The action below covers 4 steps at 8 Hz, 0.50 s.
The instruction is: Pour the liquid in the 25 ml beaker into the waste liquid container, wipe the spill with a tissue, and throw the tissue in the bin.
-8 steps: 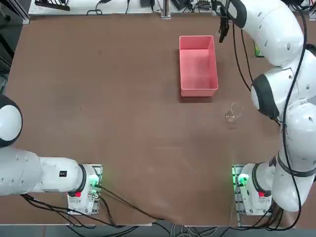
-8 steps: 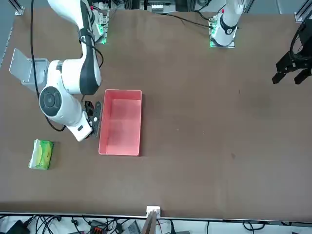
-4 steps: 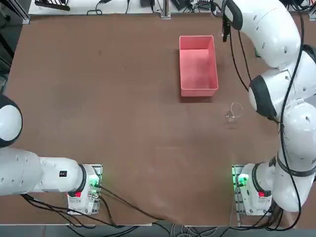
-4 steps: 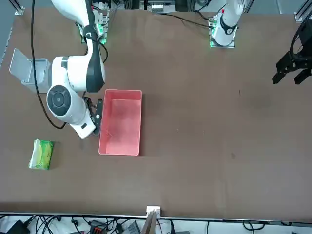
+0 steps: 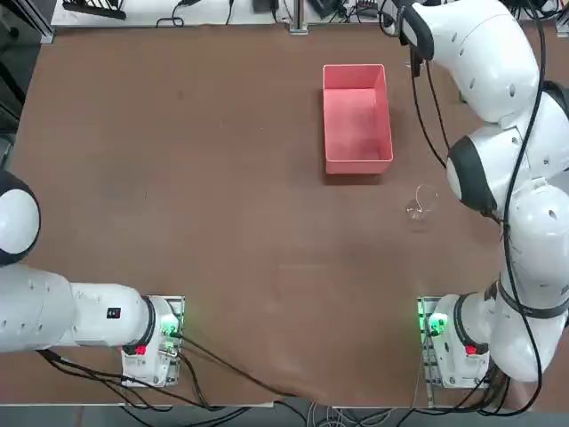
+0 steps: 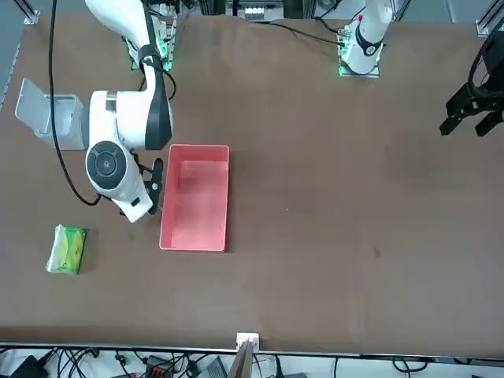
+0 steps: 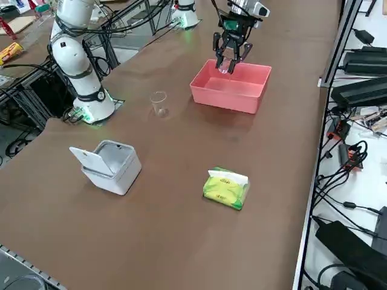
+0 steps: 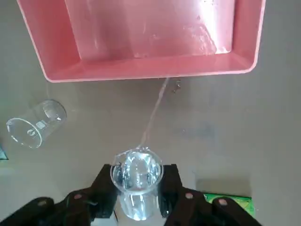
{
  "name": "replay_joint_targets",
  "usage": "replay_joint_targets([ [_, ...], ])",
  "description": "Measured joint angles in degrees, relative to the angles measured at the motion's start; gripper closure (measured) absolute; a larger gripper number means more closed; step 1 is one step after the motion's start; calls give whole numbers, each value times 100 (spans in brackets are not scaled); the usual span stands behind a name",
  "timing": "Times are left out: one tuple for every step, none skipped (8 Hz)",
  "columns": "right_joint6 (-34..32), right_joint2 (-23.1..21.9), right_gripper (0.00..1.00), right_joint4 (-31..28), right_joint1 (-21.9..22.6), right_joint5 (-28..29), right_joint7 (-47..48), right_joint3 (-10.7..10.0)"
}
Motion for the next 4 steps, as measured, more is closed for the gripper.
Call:
replay_joint_targets([
  [-1,5,53,4,-3,-1,0,-1],
  [1,29,53,51,-4,12,0,-1],
  [1,65,53,163,-4,104,0,1],
  [1,107,53,287,-3,229,0,1],
])
